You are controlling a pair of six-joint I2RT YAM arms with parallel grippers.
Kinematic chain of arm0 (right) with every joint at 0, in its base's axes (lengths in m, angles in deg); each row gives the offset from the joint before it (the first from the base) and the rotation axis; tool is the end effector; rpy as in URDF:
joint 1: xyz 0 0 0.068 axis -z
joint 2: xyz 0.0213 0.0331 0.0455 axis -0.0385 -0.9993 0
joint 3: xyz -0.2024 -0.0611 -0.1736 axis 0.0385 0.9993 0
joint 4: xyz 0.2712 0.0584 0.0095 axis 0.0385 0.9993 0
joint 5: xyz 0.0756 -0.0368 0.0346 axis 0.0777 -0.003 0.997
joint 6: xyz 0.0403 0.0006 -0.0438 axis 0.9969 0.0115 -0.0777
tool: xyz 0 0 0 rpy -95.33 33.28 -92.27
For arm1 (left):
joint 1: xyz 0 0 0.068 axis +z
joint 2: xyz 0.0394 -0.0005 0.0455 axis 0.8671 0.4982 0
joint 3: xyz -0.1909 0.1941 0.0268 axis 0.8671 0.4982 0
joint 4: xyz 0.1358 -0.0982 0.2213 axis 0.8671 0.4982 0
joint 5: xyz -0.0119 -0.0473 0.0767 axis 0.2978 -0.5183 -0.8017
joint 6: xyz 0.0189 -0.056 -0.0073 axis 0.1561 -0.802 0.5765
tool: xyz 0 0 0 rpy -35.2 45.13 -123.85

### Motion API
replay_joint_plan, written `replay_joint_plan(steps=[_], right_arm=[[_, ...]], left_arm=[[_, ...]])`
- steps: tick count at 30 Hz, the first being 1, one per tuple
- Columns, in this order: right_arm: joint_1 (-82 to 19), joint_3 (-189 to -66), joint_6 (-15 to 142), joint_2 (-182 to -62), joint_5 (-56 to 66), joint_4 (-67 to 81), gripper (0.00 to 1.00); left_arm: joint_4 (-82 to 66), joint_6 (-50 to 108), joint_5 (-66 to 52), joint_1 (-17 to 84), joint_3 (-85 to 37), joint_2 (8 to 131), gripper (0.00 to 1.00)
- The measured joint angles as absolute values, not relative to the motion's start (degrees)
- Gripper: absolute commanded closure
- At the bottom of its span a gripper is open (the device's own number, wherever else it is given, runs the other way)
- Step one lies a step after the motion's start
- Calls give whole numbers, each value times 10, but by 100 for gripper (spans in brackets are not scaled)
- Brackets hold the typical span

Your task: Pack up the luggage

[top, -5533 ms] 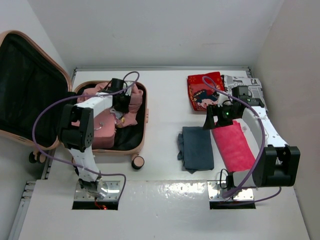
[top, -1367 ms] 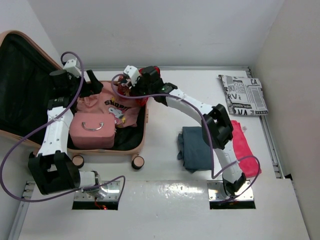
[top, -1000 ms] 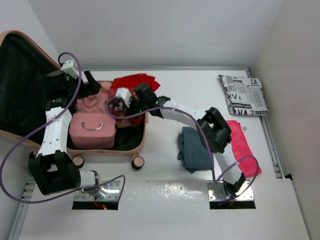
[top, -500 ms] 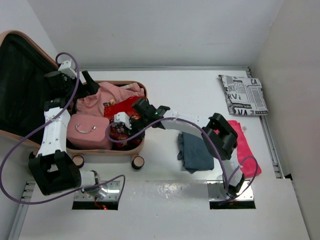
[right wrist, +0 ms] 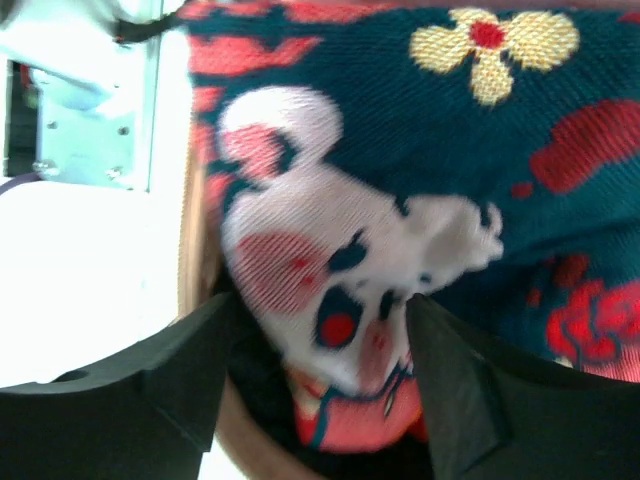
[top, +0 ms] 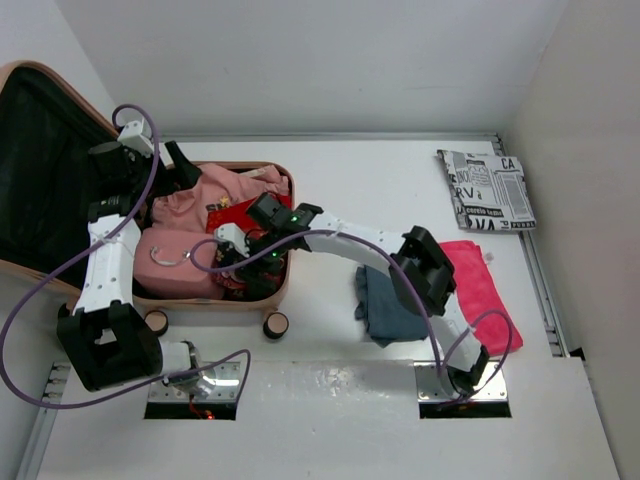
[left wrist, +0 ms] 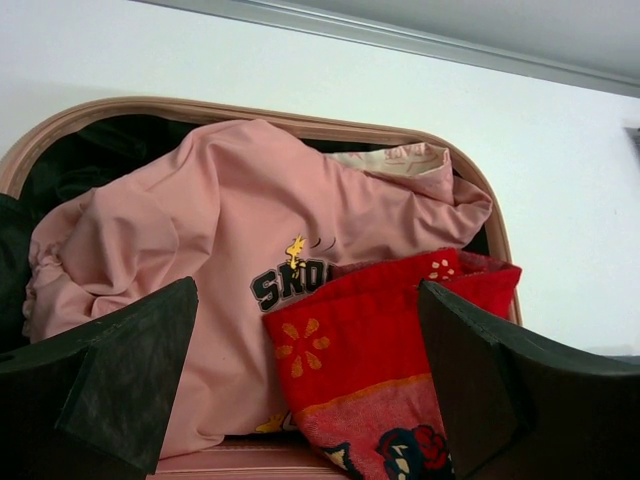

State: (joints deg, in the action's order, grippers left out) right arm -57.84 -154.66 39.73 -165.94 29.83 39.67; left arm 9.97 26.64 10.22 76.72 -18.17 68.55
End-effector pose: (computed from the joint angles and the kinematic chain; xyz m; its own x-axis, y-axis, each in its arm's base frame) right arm 0.2628 0.4260 0.1960 -0.1890 -0.7148 -0.6733 -0.9661 0.0124 0.2580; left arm 0.3125 0.0736 0.3464 -0.4022 -0.3533 -0.8446 0.0217 0.9186 -0.3945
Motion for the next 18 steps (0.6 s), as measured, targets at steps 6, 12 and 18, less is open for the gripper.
replay_joint_plan(steps=[6,12,18], right_arm=[[-568,-1526,404,-1550,276,427,26],[-508,-1519,439,-1394,227,419,28],[-350,-1304,542,-1230,144,389,28]], left_arm=[[85,248,120,767,-183,666,4],[53,243,147,758,-192,640,5],[62,306,128,641,-199,631,5]])
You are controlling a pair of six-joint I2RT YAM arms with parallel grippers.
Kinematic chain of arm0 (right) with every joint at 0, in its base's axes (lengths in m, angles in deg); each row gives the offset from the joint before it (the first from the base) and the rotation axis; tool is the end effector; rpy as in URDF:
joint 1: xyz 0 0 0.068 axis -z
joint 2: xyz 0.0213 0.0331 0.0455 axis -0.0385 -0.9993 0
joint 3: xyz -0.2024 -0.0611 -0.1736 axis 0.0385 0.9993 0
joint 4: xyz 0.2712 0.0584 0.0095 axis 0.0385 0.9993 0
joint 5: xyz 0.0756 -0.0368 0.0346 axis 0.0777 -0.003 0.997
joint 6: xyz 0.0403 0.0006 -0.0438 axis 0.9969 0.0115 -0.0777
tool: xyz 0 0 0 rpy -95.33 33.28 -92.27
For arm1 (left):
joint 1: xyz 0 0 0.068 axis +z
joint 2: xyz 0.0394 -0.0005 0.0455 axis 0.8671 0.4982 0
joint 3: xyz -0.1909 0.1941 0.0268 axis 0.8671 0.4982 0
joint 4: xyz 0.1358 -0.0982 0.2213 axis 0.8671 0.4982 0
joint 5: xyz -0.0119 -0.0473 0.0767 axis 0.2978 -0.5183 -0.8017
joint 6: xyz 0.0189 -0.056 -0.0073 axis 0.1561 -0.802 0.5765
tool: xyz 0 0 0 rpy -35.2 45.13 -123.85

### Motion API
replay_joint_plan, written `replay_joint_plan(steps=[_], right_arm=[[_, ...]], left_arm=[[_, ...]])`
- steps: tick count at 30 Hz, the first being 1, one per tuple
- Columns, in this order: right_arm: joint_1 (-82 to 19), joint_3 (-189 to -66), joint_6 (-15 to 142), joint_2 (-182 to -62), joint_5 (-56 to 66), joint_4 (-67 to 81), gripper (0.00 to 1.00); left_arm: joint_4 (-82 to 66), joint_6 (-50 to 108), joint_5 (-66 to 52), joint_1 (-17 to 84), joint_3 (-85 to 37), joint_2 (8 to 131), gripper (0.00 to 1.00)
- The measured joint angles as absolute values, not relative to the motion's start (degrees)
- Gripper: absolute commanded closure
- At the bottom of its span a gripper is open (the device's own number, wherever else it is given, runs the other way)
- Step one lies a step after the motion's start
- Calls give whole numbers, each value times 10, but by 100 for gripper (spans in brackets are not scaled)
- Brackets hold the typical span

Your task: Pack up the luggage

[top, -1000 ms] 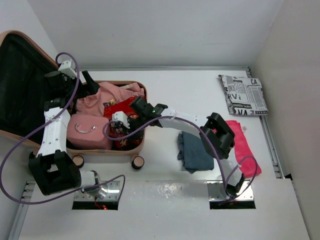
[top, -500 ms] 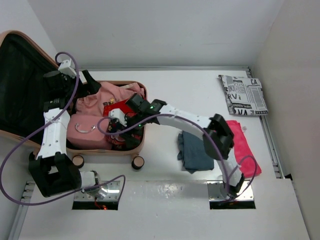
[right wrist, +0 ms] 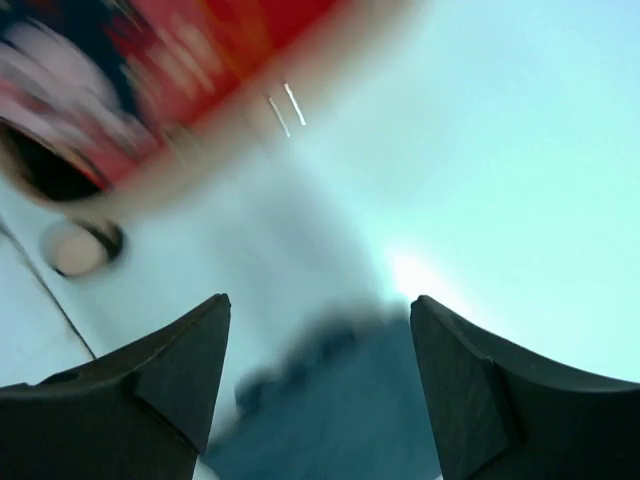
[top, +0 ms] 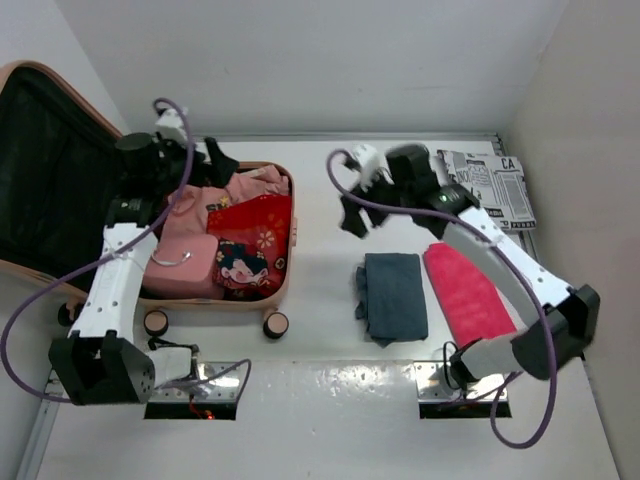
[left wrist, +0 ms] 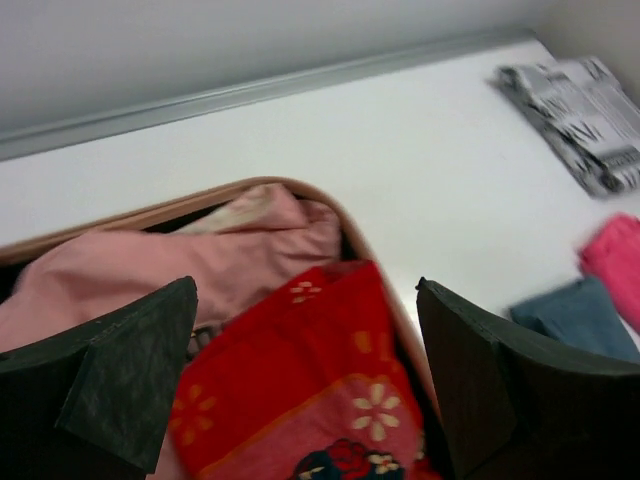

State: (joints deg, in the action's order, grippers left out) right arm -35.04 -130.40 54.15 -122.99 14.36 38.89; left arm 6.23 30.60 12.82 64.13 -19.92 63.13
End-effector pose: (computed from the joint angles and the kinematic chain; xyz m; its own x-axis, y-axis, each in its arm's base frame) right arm 0.2805 0.1963 0.3518 -0.4590 -0.3493 -0.8169 -0.7415 0.6571 0.1357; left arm 0.2982 0.0003 0.3925 -0.2879 -0.1796 -0.9407 0.3510 0.8941 -0.2782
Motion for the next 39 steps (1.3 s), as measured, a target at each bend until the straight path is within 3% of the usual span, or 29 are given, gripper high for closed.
replay_joint_plan(steps=[6,13,20,33,39], right_arm=[[-236,-1004,634,-1149,85,435,28],[-37,-956,712,-1045,101,447,28],[49,-955,771,-1010,160,454,30],[110,-941,783,-1027,232,468,30],[131,-960,775,-1048,254,475,30]], left_arm=[[101,358,117,417,-195,633,7],[118,304,137,221,-121,714,7],[97,141,154,169,-94,842,4],[89,-9,115,133,-228,1042,1],[105,-37,117,126,-301,1117,9]])
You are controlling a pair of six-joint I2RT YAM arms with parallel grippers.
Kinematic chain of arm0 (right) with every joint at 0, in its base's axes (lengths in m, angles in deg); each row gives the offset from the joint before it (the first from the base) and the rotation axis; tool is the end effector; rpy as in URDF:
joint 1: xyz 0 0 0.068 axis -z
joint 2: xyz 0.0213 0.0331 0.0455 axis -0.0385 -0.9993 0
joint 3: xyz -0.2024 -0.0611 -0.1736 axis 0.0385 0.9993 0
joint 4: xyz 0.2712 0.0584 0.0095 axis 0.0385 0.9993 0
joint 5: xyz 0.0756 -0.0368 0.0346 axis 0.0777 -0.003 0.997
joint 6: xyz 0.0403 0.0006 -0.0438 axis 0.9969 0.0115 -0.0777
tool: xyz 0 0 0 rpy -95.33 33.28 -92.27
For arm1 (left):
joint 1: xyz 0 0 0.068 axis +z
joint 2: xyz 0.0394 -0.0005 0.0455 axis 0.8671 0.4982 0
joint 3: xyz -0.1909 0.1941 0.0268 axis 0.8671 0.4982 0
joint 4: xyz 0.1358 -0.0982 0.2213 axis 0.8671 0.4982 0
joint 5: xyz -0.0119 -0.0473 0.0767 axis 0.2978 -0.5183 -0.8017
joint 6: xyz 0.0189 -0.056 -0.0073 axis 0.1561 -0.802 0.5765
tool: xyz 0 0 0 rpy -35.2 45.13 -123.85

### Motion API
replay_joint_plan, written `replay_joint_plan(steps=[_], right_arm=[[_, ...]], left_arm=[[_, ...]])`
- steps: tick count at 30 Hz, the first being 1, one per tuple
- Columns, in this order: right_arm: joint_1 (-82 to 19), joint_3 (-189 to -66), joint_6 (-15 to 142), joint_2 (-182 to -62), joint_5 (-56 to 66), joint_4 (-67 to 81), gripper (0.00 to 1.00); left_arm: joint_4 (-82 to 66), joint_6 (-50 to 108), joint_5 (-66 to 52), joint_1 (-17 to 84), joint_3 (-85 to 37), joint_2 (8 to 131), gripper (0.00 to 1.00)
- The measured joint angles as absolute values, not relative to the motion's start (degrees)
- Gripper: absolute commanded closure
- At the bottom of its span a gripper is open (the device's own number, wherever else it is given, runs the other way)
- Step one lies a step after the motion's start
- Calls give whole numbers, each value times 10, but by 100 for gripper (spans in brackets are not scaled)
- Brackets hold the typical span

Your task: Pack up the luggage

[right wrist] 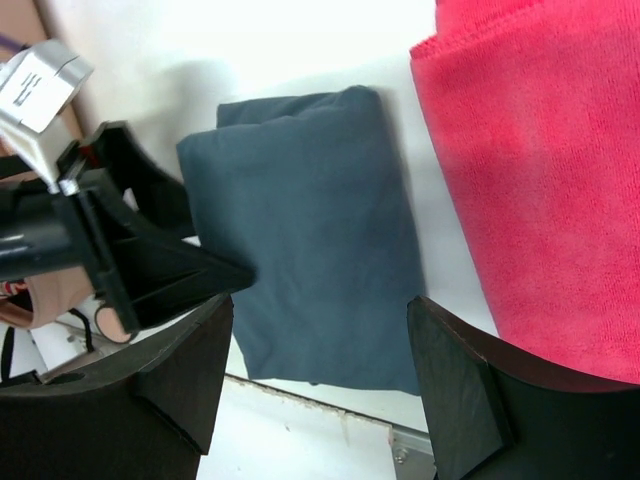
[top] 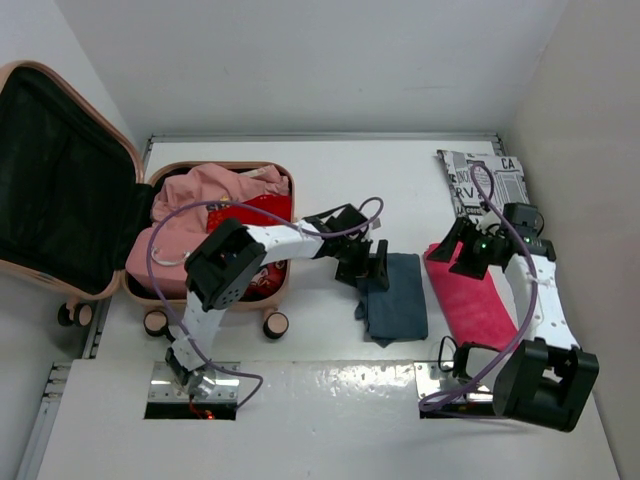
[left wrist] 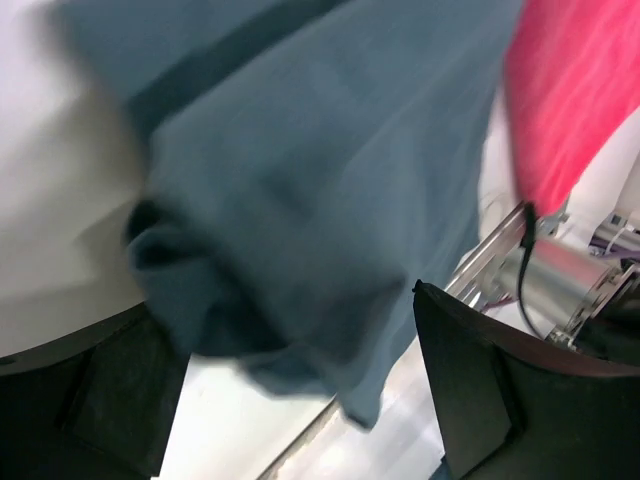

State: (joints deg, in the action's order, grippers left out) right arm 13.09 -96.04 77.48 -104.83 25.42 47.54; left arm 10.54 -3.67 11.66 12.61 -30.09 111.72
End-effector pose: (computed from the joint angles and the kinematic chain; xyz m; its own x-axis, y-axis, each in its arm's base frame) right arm 0.2227 -0.0395 0.2213 -0.7845 0.5366 -0.3108 0.3057 0.7708 0.5590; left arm 0.2878 -0.3434 0.1363 -0.9798 0.1423 -0.1406 0.1999 0.7202 -0.6643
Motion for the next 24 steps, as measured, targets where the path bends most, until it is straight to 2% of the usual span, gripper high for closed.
replay_joint_plan(steps=[2,6,7,9,10,13,18,24], right_arm=[[134,-964,771,-1050,260,476,30],[136,-966,765,-1059,269,477,30],[136,-966,765,-1061,271,477,30],[136,-967,766,-1066,275,476,31],[136,-969,766,-1070,277,477,31],[136,-980,765,-1084,278,476,33],[130,-994,763,-1084,280,465,33],[86,-994,763,-1083,278,443,34]], left_arm=[[104,-38,114,121,-323,1131,11],[108,-40,109,116,-328,1135,29],[108,-41,109,116,-328,1135,47],[104,-39,106,116,-327,1135,67],[104,-31,101,116,-326,1135,84],[105,-7,85,117,-326,1134,93],[138,63,72,136,-340,1103,100],[181,160,127,261,-406,1001,100]])
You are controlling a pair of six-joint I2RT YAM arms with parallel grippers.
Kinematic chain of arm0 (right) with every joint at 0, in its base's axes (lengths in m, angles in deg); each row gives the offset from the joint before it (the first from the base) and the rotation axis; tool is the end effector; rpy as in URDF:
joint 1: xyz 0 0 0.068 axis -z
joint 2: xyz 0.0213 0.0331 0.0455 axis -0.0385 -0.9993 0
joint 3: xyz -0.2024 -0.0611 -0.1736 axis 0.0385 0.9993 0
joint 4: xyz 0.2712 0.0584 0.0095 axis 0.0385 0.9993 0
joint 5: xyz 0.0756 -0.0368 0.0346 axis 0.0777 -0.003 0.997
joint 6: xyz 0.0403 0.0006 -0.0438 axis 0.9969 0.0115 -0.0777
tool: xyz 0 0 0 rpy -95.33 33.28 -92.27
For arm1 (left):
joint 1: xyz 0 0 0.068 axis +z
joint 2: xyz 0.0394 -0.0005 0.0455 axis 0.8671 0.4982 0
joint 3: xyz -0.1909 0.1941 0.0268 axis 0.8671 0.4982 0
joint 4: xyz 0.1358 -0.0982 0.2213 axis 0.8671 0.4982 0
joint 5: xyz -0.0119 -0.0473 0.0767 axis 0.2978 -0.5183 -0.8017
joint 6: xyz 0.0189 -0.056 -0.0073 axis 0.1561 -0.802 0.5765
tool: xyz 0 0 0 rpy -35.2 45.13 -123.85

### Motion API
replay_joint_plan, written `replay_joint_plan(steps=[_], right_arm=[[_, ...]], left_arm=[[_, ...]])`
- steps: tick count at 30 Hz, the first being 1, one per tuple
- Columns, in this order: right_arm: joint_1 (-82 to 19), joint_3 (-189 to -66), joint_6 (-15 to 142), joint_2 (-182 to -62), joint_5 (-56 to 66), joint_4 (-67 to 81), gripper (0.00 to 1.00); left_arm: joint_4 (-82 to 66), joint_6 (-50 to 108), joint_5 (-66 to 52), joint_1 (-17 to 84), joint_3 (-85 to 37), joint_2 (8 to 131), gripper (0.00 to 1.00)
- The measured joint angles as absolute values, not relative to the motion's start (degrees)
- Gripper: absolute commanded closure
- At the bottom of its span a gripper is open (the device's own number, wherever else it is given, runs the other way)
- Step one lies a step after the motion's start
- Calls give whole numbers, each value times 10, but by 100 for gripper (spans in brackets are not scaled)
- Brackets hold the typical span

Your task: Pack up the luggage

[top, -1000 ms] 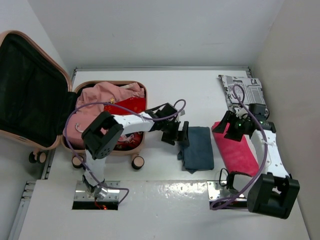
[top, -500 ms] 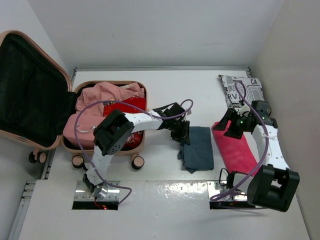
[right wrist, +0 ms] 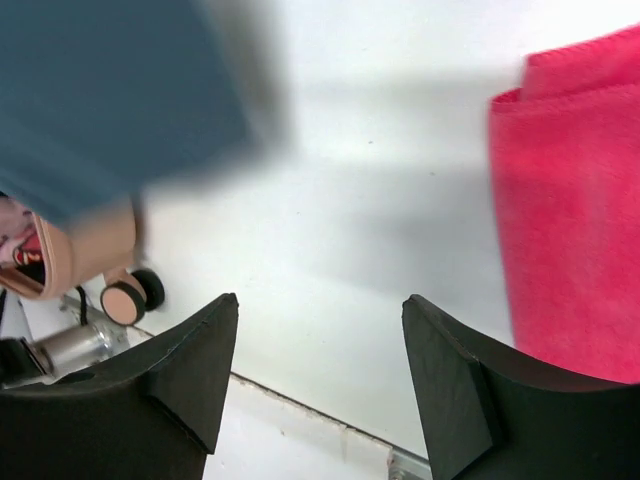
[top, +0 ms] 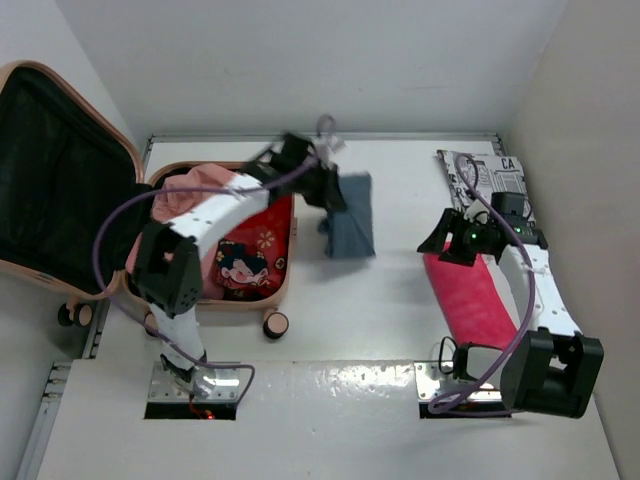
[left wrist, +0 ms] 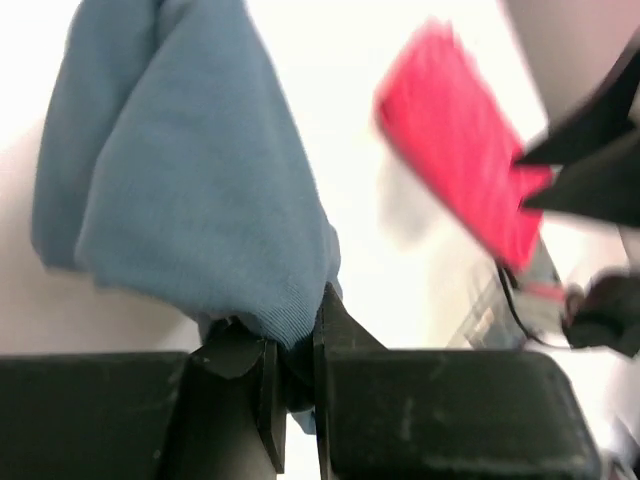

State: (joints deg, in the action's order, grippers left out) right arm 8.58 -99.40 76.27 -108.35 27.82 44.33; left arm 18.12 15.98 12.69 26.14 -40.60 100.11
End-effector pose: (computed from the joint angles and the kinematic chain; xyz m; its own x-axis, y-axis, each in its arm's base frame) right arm 0.2444 -0.0240 0.2311 -0.8188 0.4474 -0.3597 0.1760 0.7921 0.5845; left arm 0.3584 -0.2662 0.2750 -0.8253 0.1061 -0.5547 0.4842 0.6385 -0.5982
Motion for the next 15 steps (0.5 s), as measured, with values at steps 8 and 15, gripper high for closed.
replay_joint_plan(steps=[8,15], right_arm=[[32,-1010,763,-1117,272,418,34],[13,-1023,763,-1139,271,410,34]], left_arm=[[263,299,189,444,-475,890,100],[316,325,234,588,-343,836,100]])
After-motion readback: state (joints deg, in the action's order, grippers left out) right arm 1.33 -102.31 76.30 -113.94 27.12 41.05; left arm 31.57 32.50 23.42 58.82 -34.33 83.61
